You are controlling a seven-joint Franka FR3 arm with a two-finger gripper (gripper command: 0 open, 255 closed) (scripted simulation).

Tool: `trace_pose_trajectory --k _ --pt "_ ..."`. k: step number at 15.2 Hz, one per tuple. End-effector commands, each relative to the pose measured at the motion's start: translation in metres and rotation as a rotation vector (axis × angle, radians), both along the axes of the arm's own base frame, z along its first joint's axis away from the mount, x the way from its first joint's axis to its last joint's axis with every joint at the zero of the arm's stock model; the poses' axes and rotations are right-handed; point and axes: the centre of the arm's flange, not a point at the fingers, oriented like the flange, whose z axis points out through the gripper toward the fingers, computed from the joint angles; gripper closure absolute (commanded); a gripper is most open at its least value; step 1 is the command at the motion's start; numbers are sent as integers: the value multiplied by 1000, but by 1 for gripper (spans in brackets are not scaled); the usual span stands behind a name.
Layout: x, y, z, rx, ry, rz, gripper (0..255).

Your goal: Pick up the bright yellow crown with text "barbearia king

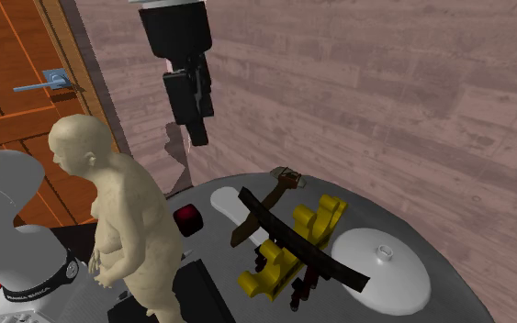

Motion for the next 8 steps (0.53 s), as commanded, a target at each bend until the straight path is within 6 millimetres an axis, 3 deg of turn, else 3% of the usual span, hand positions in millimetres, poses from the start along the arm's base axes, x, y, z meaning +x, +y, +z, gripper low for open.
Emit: trace_pose_trajectory --k 1,8 --pt "23 -11 -8 -28 27 14 0" --pt "106 -50 -39 -119 116 60 0"
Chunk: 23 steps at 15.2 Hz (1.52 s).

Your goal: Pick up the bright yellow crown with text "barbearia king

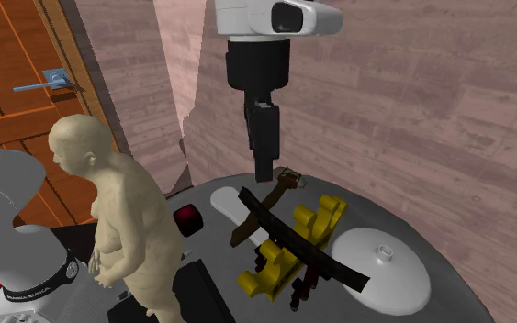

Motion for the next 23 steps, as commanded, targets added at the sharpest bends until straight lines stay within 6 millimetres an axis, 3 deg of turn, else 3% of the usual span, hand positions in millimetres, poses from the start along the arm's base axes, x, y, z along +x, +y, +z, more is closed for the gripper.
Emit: trace_pose_trajectory --k 1,6,15,16,23 --pt "25 -12 -11 -27 27 14 0" --pt "80 -38 -34 -89 87 45 0" --pt "80 -38 -74 -89 87 45 0" --pt "79 -39 -73 -89 87 45 255" --pt "80 -39 -73 -89 87 45 255"
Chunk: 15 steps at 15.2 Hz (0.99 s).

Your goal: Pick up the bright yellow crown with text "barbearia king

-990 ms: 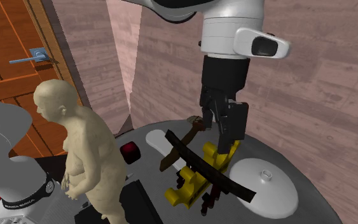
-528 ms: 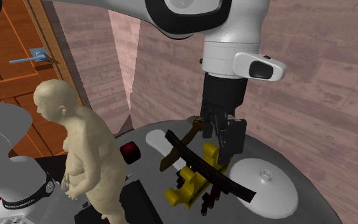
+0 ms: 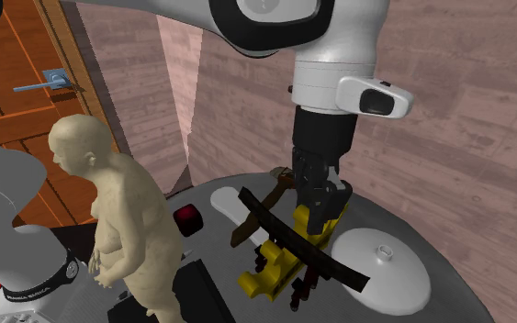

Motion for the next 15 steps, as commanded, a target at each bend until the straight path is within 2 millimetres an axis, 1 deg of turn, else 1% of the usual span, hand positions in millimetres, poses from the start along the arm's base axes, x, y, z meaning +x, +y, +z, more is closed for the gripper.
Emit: trace_pose_trajectory --k 1,2,15 --pt "0 0 -1 0 1 0 255" --pt "0 1 -2 0 1 0 255" --pt "0 1 67 0 1 0 255"
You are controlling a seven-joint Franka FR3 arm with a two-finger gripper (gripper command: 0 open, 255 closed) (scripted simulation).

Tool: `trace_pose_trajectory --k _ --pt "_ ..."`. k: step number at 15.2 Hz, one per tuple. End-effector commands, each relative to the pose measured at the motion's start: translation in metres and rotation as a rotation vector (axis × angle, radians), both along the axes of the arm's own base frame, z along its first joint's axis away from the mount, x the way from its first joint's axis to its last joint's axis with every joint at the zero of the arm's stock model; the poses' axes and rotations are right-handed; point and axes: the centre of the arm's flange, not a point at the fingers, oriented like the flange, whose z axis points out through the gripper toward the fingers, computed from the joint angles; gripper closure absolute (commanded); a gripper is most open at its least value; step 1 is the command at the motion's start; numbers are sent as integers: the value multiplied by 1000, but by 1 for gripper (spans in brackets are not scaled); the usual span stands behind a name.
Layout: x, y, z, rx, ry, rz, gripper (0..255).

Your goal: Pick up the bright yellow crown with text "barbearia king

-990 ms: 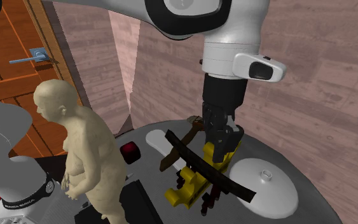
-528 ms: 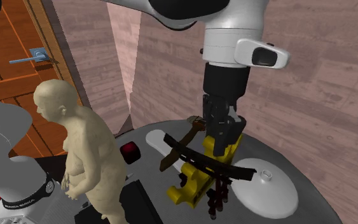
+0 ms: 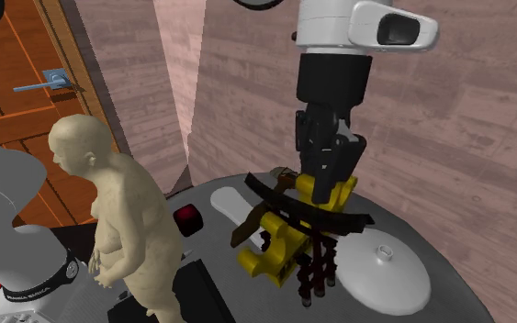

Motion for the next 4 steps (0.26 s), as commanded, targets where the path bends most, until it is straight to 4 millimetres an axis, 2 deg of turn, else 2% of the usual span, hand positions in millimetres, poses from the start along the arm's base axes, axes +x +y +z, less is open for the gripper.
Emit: trace_pose_trajectory --k 1,4 --pt "1 0 11 0 -1 0 255" --pt "0 0 17 0 -1 0 255"
